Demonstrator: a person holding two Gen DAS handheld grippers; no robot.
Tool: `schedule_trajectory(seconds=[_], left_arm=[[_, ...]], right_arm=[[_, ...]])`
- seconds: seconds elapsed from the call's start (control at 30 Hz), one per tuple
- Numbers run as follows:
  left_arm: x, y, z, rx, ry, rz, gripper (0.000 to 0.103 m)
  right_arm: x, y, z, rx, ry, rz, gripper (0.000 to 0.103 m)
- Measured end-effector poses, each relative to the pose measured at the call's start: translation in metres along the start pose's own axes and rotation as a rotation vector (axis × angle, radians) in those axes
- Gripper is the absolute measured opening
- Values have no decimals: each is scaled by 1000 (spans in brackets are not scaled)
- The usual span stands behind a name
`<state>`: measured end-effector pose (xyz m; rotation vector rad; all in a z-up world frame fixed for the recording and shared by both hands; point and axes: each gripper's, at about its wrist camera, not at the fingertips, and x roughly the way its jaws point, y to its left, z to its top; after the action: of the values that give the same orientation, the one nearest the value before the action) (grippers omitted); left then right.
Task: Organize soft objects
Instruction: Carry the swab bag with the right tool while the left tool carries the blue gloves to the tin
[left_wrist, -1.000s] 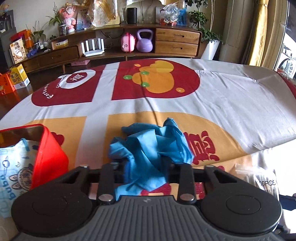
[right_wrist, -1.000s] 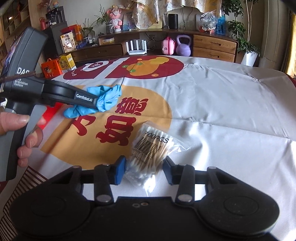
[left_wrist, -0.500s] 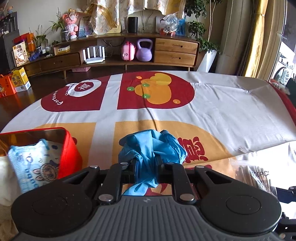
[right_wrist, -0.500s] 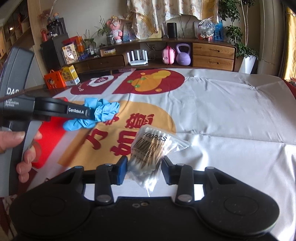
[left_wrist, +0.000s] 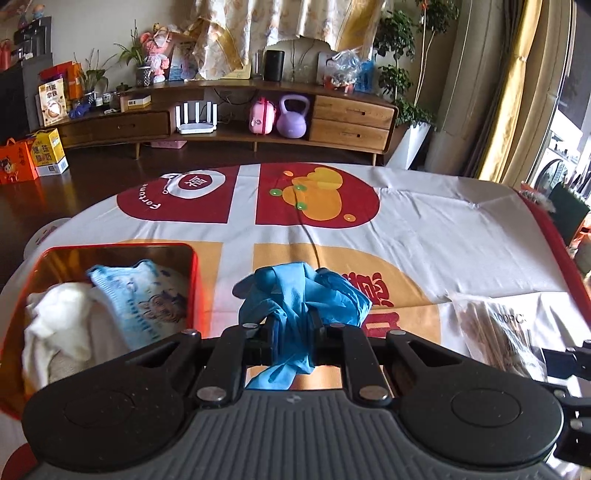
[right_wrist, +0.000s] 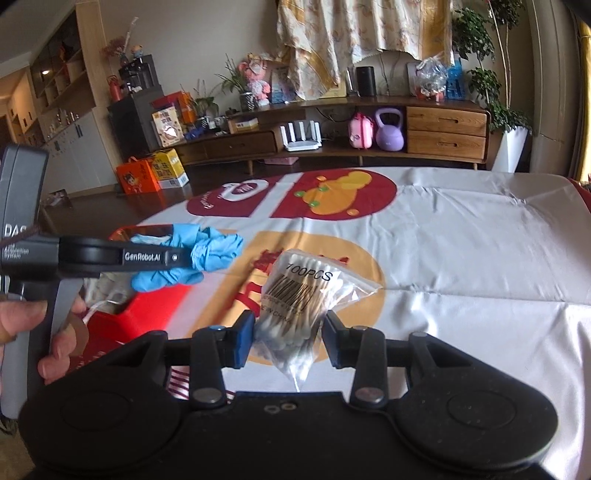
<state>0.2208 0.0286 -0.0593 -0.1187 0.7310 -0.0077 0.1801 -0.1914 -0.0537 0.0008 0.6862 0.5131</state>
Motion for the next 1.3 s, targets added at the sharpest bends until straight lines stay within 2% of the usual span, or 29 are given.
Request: schedule_trajectory(seconds=[0.33, 0.73, 1.03, 1.3], left_arm=[[-53, 23, -8, -47, -30, 16, 14], [-104, 65, -13, -65, -82, 37, 14], [-124, 107, -18, -84, -90, 71, 14], [-121, 141, -19, -101, -77, 108, 14]], right_arm=[[-23, 38, 11, -51, -23, 52, 38], [-25, 93, 23, -135, -27, 120, 38], [-3, 128, 34, -182, -8, 161, 38], [26, 153, 44, -224, 7, 176, 38]])
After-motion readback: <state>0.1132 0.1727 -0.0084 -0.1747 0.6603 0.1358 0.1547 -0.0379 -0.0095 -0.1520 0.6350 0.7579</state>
